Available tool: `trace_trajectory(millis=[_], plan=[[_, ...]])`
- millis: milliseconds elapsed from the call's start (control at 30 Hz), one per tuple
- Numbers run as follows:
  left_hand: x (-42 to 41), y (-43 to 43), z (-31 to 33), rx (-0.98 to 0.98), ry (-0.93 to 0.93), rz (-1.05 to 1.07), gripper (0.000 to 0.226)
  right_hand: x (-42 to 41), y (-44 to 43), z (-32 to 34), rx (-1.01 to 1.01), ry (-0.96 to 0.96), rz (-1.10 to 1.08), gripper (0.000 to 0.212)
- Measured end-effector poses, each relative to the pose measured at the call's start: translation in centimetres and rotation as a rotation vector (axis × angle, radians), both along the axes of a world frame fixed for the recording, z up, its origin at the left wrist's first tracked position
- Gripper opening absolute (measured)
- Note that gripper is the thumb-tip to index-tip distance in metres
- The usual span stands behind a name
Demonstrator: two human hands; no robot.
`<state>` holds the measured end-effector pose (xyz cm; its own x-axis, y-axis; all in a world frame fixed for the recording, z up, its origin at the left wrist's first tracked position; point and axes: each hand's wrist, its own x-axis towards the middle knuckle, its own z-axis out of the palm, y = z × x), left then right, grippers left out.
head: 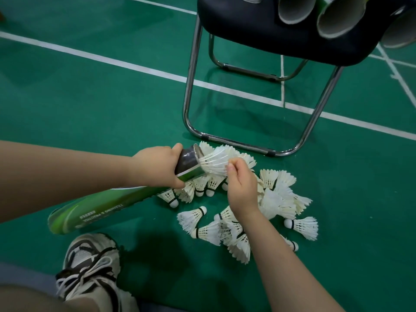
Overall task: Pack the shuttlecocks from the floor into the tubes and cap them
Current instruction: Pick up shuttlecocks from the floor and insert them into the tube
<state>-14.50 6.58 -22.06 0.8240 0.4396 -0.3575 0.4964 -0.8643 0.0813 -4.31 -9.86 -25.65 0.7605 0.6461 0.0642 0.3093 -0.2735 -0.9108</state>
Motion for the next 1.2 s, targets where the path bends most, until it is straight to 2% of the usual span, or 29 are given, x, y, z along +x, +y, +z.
trace_trajectory(millis=[67, 133, 267, 400, 633, 700, 767, 833, 867, 900, 967, 1067, 1200], plan=[[-0.2, 0.0, 0.1, -0.001, 0.017, 0.004, 0.061, -0.4, 0.2, 0.7, 0.005, 0.157, 0.007, 0.029], [-0.4, 0.0, 0.1, -0.003, 0.031, 0.007, 0.061, -0.6, 0.5, 1.6, -0.033, 0.222, 0.046, 0.027], [-0.7, -0.4, 0.3, -0.006, 0.029, -0.015, 0.062, -0.9, 0.8, 3.5, -0.059, 0.370, 0.253, 0.034], [-0.4, -1.5, 0.8, 0.000, -0.019, -0.063, 0.056, -1.2, 1.3, 3.9, -0.158, 0.409, 0.460, 0.014], [-0.6, -3.6, 0.2, 0.013, -0.029, -0.240, 0.056, 0.0, 0.9, 3.5, -0.405, 0.544, 0.652, 0.009], [-0.3, -3.8, 0.0, 0.001, -0.011, -0.242, 0.056, 0.0, 0.6, 3.3, -0.364, 0.577, 0.634, 0.006], [0.3, -3.7, 0.1, -0.009, 0.001, -0.192, 0.059, -0.4, 0.4, 3.1, -0.233, 0.578, 0.453, 0.016], [1.1, -3.6, 0.2, -0.017, -0.006, -0.146, 0.064, -0.2, 0.2, 2.5, -0.040, 0.560, 0.161, 0.030], [1.5, -3.6, 0.2, -0.024, -0.010, -0.131, 0.066, 0.2, 0.0, 2.1, 0.024, 0.517, -0.002, 0.030], [1.8, -3.6, 0.2, -0.030, -0.010, -0.120, 0.067, 0.8, -0.4, 1.6, 0.038, 0.458, -0.142, 0.028], [2.4, -3.8, 0.0, -0.031, 0.000, -0.115, 0.066, 2.2, -1.6, -0.2, -0.103, 0.297, -0.270, 0.024], [2.9, -4.1, -0.2, -0.018, 0.018, -0.125, 0.064, 4.1, -3.5, -3.8, -0.491, 0.046, -0.165, 0.023], [3.3, -4.1, -0.5, -0.011, 0.031, -0.122, 0.063, 4.0, -4.2, -6.7, -0.814, -0.105, 0.129, 0.032]])
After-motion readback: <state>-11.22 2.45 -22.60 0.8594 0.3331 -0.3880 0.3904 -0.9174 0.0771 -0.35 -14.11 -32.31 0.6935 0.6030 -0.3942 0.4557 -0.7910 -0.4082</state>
